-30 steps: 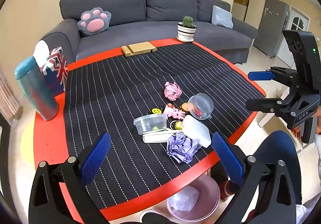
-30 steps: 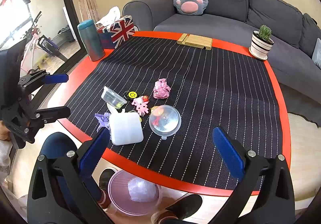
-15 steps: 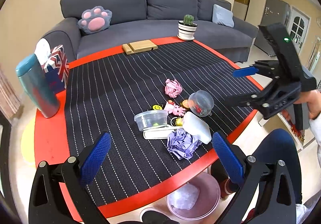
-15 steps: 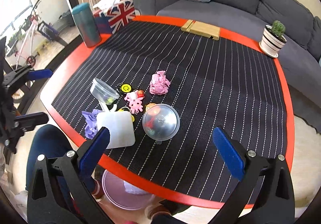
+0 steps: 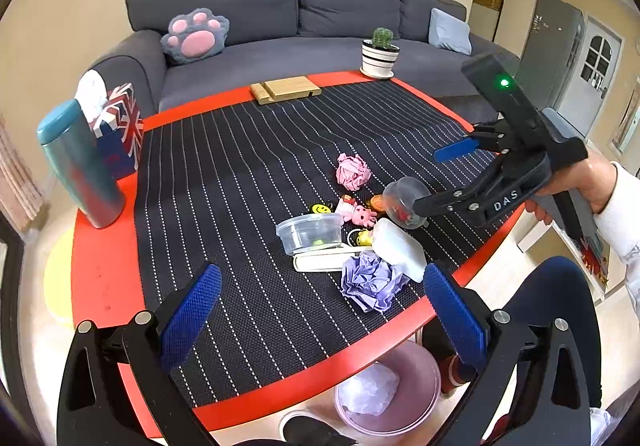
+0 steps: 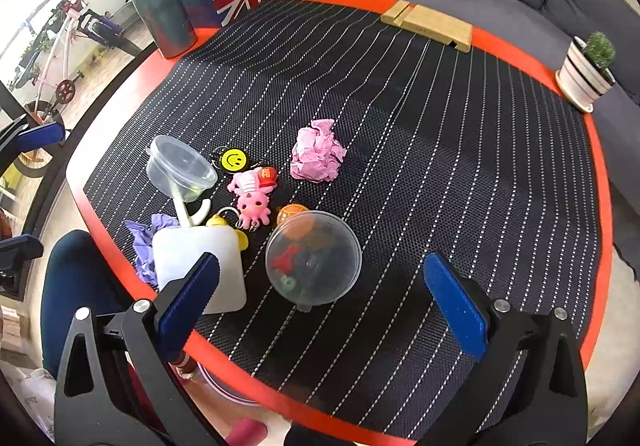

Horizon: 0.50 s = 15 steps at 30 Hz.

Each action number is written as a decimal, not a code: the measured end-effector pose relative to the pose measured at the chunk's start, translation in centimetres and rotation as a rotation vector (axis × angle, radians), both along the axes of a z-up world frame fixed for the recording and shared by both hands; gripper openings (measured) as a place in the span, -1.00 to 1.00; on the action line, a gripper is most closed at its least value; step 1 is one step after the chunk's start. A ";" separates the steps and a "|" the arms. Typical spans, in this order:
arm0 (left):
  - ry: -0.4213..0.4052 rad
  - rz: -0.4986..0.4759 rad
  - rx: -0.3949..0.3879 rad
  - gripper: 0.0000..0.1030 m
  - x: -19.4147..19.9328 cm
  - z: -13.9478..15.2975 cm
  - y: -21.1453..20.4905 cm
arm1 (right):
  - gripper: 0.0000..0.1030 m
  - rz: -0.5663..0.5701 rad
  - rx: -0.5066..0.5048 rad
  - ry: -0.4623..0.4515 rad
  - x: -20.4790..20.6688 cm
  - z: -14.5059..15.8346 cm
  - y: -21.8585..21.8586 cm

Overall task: Collect trash
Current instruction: 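Close the right gripper on the clear round plastic ball container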

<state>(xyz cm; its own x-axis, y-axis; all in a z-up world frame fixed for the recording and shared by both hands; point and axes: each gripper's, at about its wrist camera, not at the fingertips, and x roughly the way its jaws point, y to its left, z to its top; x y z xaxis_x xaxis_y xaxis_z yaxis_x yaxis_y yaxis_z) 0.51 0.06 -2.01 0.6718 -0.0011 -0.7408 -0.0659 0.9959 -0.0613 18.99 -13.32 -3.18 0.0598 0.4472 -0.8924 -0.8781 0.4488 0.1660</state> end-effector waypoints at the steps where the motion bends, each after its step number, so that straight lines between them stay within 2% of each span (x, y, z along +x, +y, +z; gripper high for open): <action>1: 0.001 0.001 0.000 0.88 0.0 0.0 0.0 | 0.85 0.009 -0.002 0.005 0.0 -0.2 0.2; 3: 0.003 0.003 -0.001 0.88 0.0 -0.1 0.0 | 0.63 0.016 -0.013 0.009 0.0 -0.6 0.4; 6: 0.005 0.006 -0.003 0.88 0.0 -0.1 0.1 | 0.51 0.027 -0.018 0.016 0.0 -0.9 0.7; 10: 0.005 0.008 -0.008 0.88 0.1 -0.2 0.2 | 0.25 0.042 -0.021 0.027 -0.1 -1.3 1.0; 15: 0.009 0.009 -0.009 0.88 0.1 -0.3 0.2 | 0.05 0.049 -0.030 0.032 -0.1 -1.6 1.2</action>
<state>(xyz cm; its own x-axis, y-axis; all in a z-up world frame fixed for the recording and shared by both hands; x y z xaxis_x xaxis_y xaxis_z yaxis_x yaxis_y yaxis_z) 0.58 0.23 -2.28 0.6654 -0.0018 -0.7465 -0.0749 0.9948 -0.0691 18.85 -12.11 -4.78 0.0101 0.4222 -0.9065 -0.8935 0.4108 0.1814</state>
